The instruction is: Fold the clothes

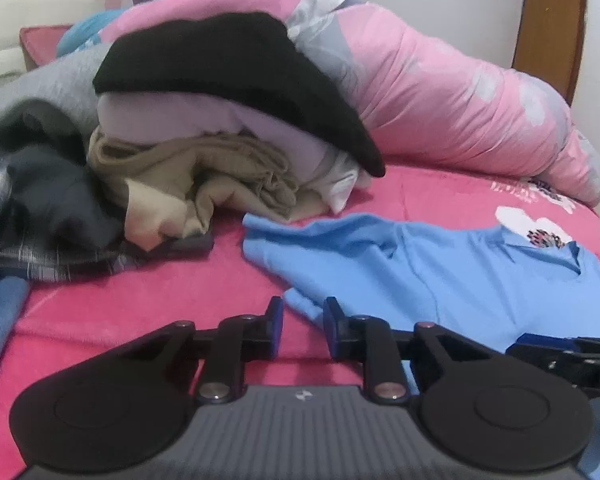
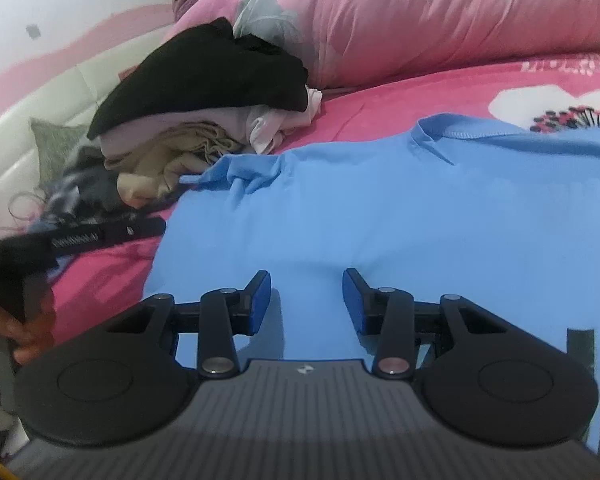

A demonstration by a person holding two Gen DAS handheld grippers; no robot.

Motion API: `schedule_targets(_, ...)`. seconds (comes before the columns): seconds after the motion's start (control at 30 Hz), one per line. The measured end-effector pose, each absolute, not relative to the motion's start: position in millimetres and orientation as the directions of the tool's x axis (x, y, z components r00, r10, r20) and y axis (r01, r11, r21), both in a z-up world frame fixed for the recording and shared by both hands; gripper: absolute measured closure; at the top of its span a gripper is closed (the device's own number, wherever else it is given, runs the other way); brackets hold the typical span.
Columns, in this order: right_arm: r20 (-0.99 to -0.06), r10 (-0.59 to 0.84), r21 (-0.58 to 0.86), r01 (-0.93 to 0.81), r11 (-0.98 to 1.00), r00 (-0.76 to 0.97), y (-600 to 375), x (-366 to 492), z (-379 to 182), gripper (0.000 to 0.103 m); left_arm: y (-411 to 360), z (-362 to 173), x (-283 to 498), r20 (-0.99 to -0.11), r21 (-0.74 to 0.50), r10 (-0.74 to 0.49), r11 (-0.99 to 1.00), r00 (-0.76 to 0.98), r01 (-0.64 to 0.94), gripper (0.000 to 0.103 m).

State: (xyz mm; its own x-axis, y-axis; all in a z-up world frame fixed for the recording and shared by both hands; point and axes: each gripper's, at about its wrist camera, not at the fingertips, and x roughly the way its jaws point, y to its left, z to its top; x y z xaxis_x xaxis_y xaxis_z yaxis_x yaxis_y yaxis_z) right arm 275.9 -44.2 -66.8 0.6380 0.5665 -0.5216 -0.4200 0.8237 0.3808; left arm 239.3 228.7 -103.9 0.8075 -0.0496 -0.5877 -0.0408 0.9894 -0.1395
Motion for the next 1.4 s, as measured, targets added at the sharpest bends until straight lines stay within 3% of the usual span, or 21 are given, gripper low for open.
schedule_targets(0.33, -0.479, 0.621, 0.482, -0.406, 0.776, 0.62, -59, 280, -72, 0.064, 230, -112, 261, -0.624, -0.166, -0.037, 0.982, 0.78, -0.086, 0.082)
schedule_targets(0.4, -0.469, 0.632, 0.501, -0.403, 0.766, 0.617, -62, 281, -73, 0.064, 225, -110, 261, -0.616, -0.135, -0.016, 0.987, 0.787, -0.086, 0.094)
schedule_targets(0.5, -0.451, 0.649, 0.534, -0.398, 0.746, 0.612, -66, 283, -76, 0.064, 218, -103, 254, -0.589, -0.077, 0.05, 0.99, 0.806, -0.118, 0.099)
schedule_targets(0.7, -0.427, 0.672, 0.576, -0.391, 0.718, 0.606, -72, 285, -78, 0.064, 229, -79, 214, -0.544, -0.106, 0.177, 0.955, 0.82, -0.277, 0.099)
schedule_targets(1.07, -0.423, 0.675, 0.581, -0.39, 0.714, 0.605, -73, 284, -79, 0.064, 241, -97, 192, -0.644, -0.115, 0.25, 0.903, 0.723, -0.415, 0.098)
schedule_targets(1.27, -0.432, 0.671, 0.575, -0.389, 0.719, 0.602, -72, 284, -78, 0.064, 250, -100, 169, -0.648, -0.108, 0.304, 0.872, 0.699, -0.478, 0.1)
schedule_targets(1.4, -0.462, 0.649, 0.534, -0.395, 0.747, 0.604, -66, 283, -76, 0.064, 262, -81, 149, -0.569, -0.17, 0.306, 0.864, 0.763, -0.474, 0.097)
